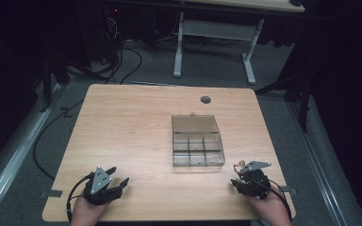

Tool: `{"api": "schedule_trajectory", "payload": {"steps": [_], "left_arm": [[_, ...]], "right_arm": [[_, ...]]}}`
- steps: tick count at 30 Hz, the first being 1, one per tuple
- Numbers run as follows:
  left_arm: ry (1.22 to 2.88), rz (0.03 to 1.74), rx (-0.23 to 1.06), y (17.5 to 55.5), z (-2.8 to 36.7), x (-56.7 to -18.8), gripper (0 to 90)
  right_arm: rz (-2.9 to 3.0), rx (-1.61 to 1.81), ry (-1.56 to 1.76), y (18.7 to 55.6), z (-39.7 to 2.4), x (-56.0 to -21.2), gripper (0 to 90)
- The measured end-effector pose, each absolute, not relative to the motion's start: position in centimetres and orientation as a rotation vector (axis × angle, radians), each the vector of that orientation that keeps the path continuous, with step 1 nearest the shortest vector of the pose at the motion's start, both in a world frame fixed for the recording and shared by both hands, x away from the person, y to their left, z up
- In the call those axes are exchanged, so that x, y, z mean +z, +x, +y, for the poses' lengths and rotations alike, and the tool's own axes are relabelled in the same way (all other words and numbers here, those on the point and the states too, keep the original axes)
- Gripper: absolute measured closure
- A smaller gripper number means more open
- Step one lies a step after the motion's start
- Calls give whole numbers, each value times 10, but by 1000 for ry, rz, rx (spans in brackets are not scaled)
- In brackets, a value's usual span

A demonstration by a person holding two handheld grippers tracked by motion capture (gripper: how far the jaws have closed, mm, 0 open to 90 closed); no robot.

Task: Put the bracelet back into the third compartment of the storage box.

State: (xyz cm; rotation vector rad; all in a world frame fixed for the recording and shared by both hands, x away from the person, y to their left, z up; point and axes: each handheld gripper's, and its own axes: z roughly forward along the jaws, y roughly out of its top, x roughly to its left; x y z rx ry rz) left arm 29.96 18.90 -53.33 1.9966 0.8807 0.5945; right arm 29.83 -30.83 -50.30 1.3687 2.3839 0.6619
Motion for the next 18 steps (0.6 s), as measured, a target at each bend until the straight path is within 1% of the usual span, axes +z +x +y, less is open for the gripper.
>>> {"api": "schedule_trajectory", "payload": {"steps": [6, 18], "left_arm": [[1996, 882, 594, 300, 189, -533, 372], [1996, 883, 593, 300, 189, -533, 372]], "right_arm": [[2434, 558, 1429, 299, -312, -499, 545], [2499, 450, 1535, 307, -327, -489, 521]]}}
